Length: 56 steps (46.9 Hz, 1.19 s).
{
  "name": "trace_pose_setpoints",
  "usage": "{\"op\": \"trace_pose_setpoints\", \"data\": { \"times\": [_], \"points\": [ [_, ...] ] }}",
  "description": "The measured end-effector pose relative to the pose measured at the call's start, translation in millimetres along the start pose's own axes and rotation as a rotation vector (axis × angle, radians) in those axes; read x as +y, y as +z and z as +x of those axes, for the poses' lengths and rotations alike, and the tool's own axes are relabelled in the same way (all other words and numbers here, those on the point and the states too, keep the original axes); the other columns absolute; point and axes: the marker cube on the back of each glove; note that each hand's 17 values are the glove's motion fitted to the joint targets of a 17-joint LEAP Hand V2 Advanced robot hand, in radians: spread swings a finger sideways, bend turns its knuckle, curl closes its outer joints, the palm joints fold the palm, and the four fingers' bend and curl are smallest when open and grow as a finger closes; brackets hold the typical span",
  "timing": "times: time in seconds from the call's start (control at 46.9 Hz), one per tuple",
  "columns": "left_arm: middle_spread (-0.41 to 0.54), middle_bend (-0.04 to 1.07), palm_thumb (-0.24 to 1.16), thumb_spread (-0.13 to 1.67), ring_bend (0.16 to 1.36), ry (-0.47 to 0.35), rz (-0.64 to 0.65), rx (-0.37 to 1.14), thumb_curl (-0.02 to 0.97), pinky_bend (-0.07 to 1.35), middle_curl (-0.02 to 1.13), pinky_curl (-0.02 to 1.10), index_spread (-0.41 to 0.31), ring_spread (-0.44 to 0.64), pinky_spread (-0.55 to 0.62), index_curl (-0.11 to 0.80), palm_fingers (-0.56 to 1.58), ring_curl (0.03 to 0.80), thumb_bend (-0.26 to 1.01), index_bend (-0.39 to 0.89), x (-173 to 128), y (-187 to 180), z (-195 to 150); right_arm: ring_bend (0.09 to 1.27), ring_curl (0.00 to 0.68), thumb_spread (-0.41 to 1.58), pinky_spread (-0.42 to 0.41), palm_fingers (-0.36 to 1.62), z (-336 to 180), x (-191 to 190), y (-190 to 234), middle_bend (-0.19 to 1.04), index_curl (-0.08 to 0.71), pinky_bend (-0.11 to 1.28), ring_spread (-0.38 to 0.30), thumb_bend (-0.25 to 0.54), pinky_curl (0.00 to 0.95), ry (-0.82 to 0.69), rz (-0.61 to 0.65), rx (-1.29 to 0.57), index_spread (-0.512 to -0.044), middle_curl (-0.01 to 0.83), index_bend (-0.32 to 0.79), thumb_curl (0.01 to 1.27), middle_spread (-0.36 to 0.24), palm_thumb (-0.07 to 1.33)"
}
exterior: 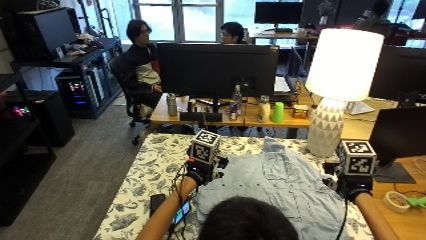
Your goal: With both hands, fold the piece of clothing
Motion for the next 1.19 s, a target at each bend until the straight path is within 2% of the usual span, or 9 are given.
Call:
{"op": "trace_pose_setpoints", "data": {
  "times": [0.021, 0.085, 0.171, 0.427, 0.661, 0.811, 1.003, 1.088, 1.195],
  "points": [
    [0.121, 0.12, 0.13, 0.41, 0.47, -0.002, 0.000, 0.002, 0.025, 0.38, 0.01, 0.08, 0.032, 0.15, 0.18, 0.012, 0.23, 0.088, 0.07, 0.07, -2, 0, -1, 0.35, 0.064, 0.42, 0.107, 0.42, 0, 0, -1, 0.21, 0.021, 0.45, 0.057, 0.202, 0.101, 0.002, -0.001, 0.001, -0.164, 0.050, 0.10, 0.05, 0.010, 0.31],
    [0.166, 0.14, 0.15, 0.60, 0.54, -0.011, 0.000, 0.010, 0.043, 0.43, 0.05, 0.13, 0.043, 0.21, 0.25, 0.030, 0.19, 0.143, 0.07, 0.09, -9, 3, -3, 0.40, 0.120, 0.63, 0.146, 0.39, 2, 2, -3, 0.21, 0.059, 0.49, 0.076, 0.220, 0.163, 0.009, -0.005, 0.002, -0.221, 0.091, 0.10, 0.07, 0.013, 0.35],
    [0.205, 0.16, 0.16, 0.78, 0.60, -0.020, 0.002, 0.017, 0.064, 0.47, 0.08, 0.17, 0.052, 0.26, 0.31, 0.055, 0.14, 0.185, 0.06, 0.11, -8, 1, -4, 0.42, 0.163, 0.83, 0.178, 0.36, 5, 4, -5, 0.22, 0.088, 0.51, 0.094, 0.219, 0.208, 0.016, -0.004, -0.005, -0.268, 0.135, 0.11, 0.08, 0.012, 0.38],
    [0.247, 0.18, 0.18, 1.02, 0.66, -0.007, -0.008, 0.017, 0.119, 0.52, 0.15, 0.24, 0.053, 0.31, 0.38, 0.126, 0.09, 0.231, 0.02, 0.14, 4, -4, 0, 0.45, 0.219, 1.11, 0.215, 0.34, 10, 10, -10, 0.25, 0.136, 0.52, 0.108, 0.179, 0.265, 0.023, 0.012, -0.010, -0.318, 0.226, 0.12, 0.13, 0.012, 0.42],
    [0.256, 0.18, 0.19, 1.09, 0.68, 0.011, -0.037, 0.018, 0.155, 0.52, 0.19, 0.27, 0.054, 0.32, 0.39, 0.174, 0.07, 0.249, -0.01, 0.14, -3, 18, 1, 0.47, 0.249, 1.20, 0.223, 0.34, 6, 10, -2, 0.25, 0.167, 0.52, 0.103, 0.135, 0.291, -0.009, -0.037, 0.000, -0.327, 0.276, 0.12, 0.15, 0.012, 0.44],
    [0.258, 0.18, 0.18, 1.11, 0.69, 0.057, -0.082, 0.027, 0.171, 0.53, 0.21, 0.29, 0.054, 0.32, 0.40, 0.196, 0.06, 0.257, -0.02, 0.14, 14, 25, 10, 0.47, 0.267, 1.22, 0.224, 0.33, 6, 12, 13, 0.23, 0.177, 0.52, 0.099, 0.105, 0.308, -0.042, -0.121, 0.010, -0.330, 0.296, 0.12, 0.17, 0.012, 0.46],
    [0.259, 0.18, 0.14, 1.08, 0.70, 0.145, -0.169, 0.016, 0.186, 0.53, 0.23, 0.30, 0.049, 0.32, 0.40, 0.214, 0.05, 0.265, -0.03, 0.14, 14, 61, 23, 0.51, 0.290, 1.20, 0.226, 0.27, 7, 8, 45, 0.20, 0.161, 0.58, 0.098, 0.067, 0.335, -0.076, -0.215, 0.037, -0.341, 0.312, 0.08, 0.19, 0.002, 0.49],
    [0.260, 0.18, 0.10, 1.04, 0.71, 0.174, -0.216, 0.002, 0.192, 0.54, 0.24, 0.31, 0.047, 0.33, 0.40, 0.217, 0.04, 0.270, -0.04, 0.13, 2, 89, 24, 0.52, 0.296, 1.18, 0.226, 0.26, 5, 6, 63, 0.20, 0.156, 0.60, 0.098, 0.051, 0.342, -0.086, -0.252, 0.044, -0.343, 0.319, 0.08, 0.20, 0.001, 0.52],
    [0.264, 0.17, 0.07, 0.98, 0.73, 0.235, -0.265, 0.047, 0.205, 0.57, 0.25, 0.32, 0.051, 0.33, 0.40, 0.210, 0.00, 0.278, -0.04, 0.10, 20, 111, 45, 0.54, 0.306, 1.14, 0.225, 0.22, 1, 5, 99, 0.20, 0.139, 0.64, 0.098, 0.030, 0.357, -0.127, -0.310, 0.048, -0.352, 0.327, 0.06, 0.22, 0.000, 0.54]
  ]
}}
